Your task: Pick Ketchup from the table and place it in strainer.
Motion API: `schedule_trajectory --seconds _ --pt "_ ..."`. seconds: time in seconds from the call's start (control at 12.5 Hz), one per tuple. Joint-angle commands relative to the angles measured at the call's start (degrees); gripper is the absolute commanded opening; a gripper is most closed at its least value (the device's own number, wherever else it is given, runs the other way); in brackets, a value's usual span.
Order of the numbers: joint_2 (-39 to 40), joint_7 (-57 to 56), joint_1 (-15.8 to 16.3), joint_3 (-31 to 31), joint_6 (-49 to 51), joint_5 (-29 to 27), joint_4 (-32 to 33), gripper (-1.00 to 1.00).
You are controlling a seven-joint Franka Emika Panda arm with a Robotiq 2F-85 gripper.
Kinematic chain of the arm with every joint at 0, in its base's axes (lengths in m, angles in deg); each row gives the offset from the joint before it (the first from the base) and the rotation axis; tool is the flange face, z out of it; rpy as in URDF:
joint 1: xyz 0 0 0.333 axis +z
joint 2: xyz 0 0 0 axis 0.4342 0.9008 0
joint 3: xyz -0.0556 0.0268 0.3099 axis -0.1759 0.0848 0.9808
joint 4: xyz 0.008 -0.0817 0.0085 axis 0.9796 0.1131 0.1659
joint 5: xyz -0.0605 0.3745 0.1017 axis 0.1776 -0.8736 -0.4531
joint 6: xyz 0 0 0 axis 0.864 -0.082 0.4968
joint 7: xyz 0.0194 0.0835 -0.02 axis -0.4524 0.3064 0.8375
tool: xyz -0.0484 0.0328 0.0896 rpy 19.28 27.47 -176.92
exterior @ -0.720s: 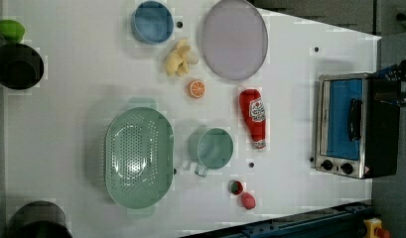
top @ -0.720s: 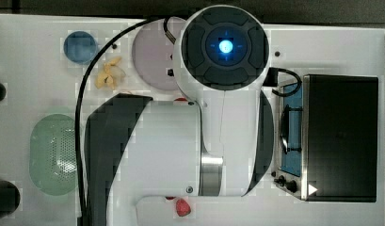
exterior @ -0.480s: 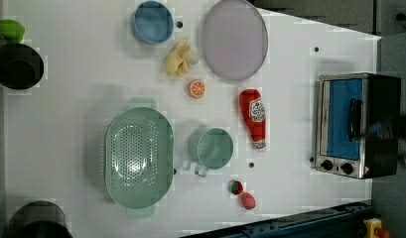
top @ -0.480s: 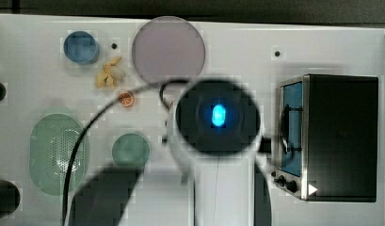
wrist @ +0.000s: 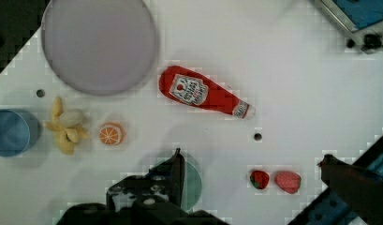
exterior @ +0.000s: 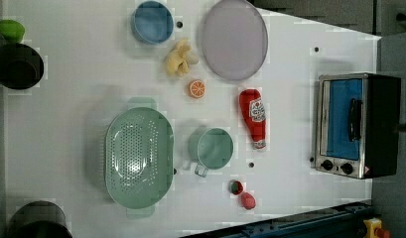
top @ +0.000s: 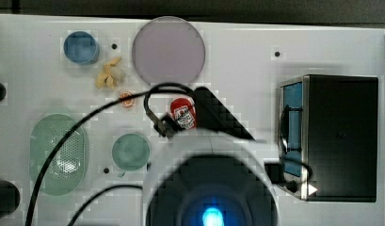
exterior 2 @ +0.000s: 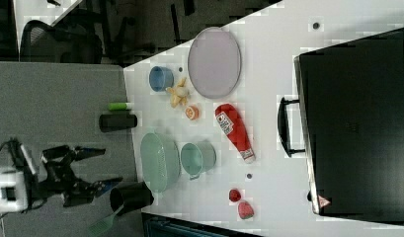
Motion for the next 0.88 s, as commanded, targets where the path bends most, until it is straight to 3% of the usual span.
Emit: schedule_trajectory --seconds 0.08,0.56,0.88 --pt "8.45 -8.14 -0.67 0.29 -2.77 -0.35 5.19 1.00" --pt "15.89 -40.14 -0.66 0.33 -20.28 -0.30 11.97 1.00" --pt "19.56 -55.38 -0.51 0.79 -34.22 0.03 19.06 1.00"
